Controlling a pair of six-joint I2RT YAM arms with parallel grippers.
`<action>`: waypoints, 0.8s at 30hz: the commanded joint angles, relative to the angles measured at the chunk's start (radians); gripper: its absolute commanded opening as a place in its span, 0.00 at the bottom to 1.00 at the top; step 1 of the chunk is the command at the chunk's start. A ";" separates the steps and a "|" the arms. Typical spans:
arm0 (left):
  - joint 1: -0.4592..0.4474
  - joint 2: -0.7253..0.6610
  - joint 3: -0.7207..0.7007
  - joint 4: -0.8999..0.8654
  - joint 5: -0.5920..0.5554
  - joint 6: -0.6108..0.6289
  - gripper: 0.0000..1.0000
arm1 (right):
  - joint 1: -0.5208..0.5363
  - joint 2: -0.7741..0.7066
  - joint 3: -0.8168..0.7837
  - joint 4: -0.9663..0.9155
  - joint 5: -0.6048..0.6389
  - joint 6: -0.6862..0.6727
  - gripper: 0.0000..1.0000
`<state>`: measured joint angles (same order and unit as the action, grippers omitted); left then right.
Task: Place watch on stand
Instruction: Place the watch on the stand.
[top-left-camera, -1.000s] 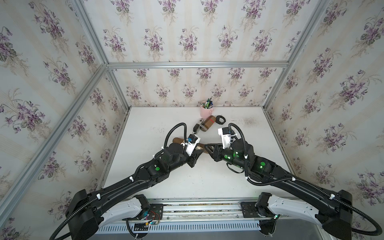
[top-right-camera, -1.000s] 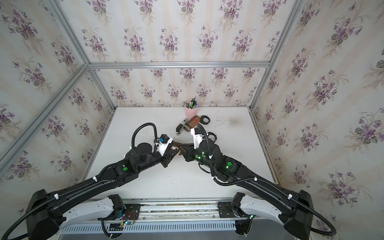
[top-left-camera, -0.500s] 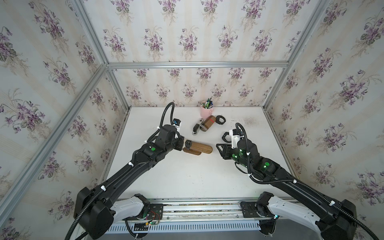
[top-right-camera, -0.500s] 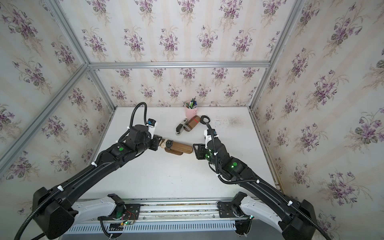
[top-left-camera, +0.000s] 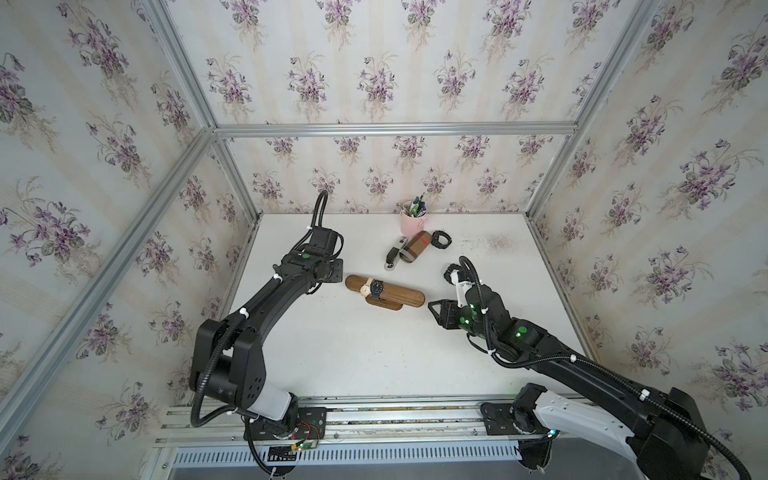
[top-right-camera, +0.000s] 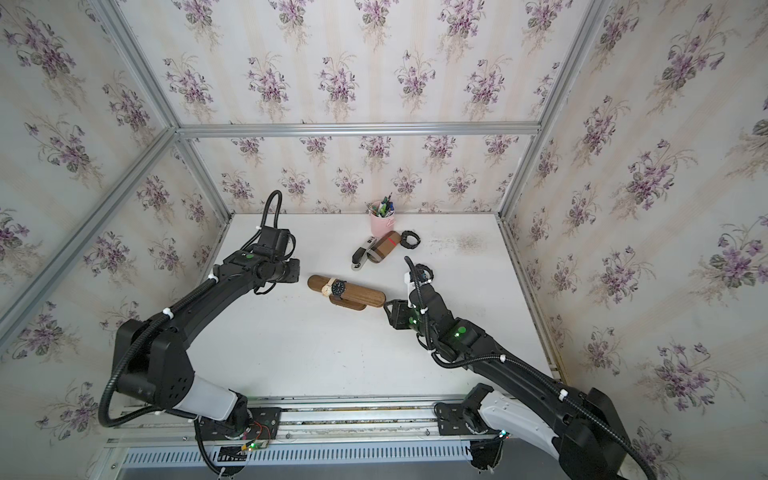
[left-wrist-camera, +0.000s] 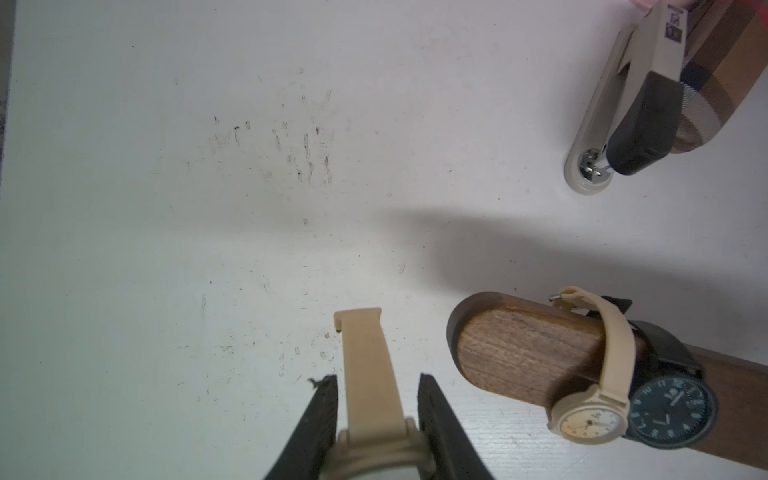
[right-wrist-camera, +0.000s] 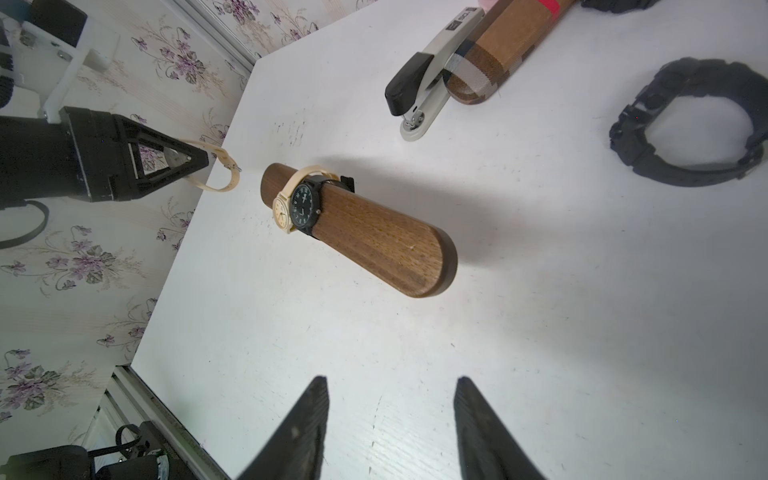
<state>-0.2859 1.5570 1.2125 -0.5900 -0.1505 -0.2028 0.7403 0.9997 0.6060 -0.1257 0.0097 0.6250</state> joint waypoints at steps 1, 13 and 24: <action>0.004 0.060 0.039 -0.017 0.045 0.026 0.22 | 0.001 0.027 -0.016 0.060 -0.018 0.002 0.57; 0.004 0.183 0.104 -0.022 0.154 0.079 0.22 | 0.001 0.127 -0.035 0.135 -0.064 0.016 0.63; -0.001 0.190 0.123 -0.044 0.230 0.082 0.23 | 0.000 0.190 -0.027 0.149 -0.068 -0.003 0.65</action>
<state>-0.2836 1.7435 1.3266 -0.6170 0.0406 -0.1314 0.7403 1.1812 0.5728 -0.0120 -0.0605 0.6281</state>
